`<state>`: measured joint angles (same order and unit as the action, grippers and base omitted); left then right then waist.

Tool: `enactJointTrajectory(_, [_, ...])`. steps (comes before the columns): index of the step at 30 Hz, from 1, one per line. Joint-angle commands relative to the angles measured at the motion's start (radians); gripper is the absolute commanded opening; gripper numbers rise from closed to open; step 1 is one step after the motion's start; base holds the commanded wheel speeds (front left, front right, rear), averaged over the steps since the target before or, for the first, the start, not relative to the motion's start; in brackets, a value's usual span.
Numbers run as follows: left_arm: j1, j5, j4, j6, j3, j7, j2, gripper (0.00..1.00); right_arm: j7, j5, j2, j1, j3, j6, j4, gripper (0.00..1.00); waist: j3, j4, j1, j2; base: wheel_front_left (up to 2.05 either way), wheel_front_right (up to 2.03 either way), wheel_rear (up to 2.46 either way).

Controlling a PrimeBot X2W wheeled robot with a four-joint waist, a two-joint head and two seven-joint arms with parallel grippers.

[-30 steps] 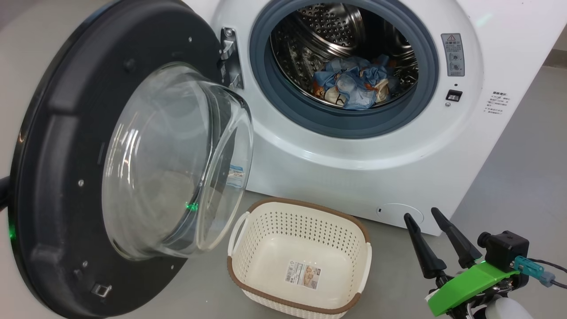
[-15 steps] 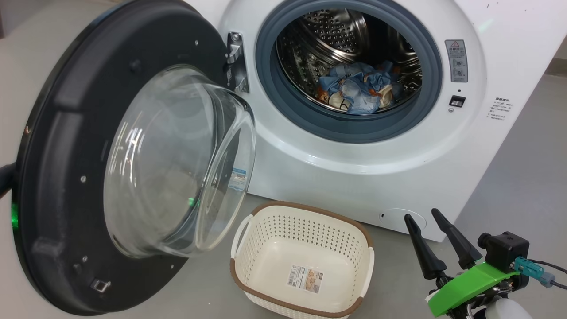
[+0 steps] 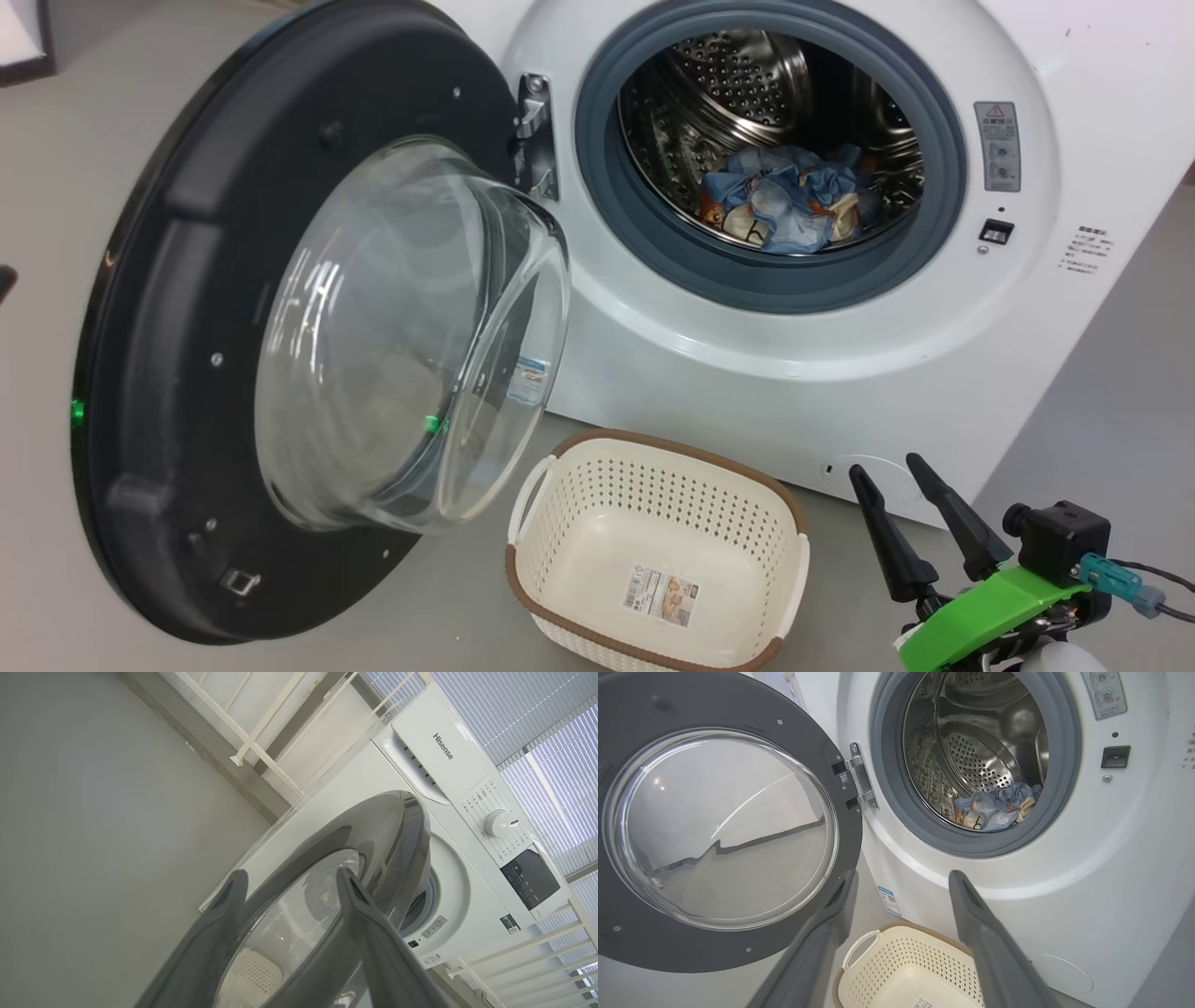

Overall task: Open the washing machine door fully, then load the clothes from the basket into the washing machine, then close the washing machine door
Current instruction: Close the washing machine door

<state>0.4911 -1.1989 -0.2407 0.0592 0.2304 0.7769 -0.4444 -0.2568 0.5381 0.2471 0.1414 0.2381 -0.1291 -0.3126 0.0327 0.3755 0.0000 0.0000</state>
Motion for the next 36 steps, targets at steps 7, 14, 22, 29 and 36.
enactJointTrajectory(7, [-0.044, 0.103, 0.097, 0.046, 0.02, -0.121, -0.052, 1.0, -0.005, -0.002, 0.005, 0.008, 0.014, -0.002, 0.029, 1.0, 0.011, 0.037, 0.0, 0.0, 0.0, 0.0, 0.0])
enactJointTrajectory(14, [-0.156, 0.175, 0.195, 0.061, 0.01, -0.261, -0.005, 1.0, -0.005, -0.003, 0.002, 0.002, 0.012, -0.002, 0.032, 1.0, 0.017, 0.06, 0.0, 0.0, 0.0, 0.0, 0.0])
enactJointTrajectory(22, [-0.29, 0.311, 0.276, 0.066, 0.0, -0.45, 0.034, 1.0, -0.005, -0.001, 0.001, -0.003, 0.015, -0.002, 0.035, 1.0, 0.022, 0.073, 0.0, 0.0, 0.0, 0.0, 0.0])
enactJointTrajectory(29, [-0.395, 0.442, 0.312, 0.064, -0.036, -0.61, 0.086, 1.0, -0.005, -0.001, 0.002, -0.009, 0.013, -0.002, 0.04, 1.0, 0.021, 0.082, 0.0, 0.0, 0.0, 0.0, 0.0])
enactJointTrajectory(36, [-0.494, 0.607, 0.331, 0.023, -0.087, -0.76, 0.138, 1.0, -0.005, -0.003, -0.002, -0.015, 0.005, -0.002, 0.044, 1.0, 0.022, 0.083, 0.0, 0.0, 0.0, 0.0, 0.0])
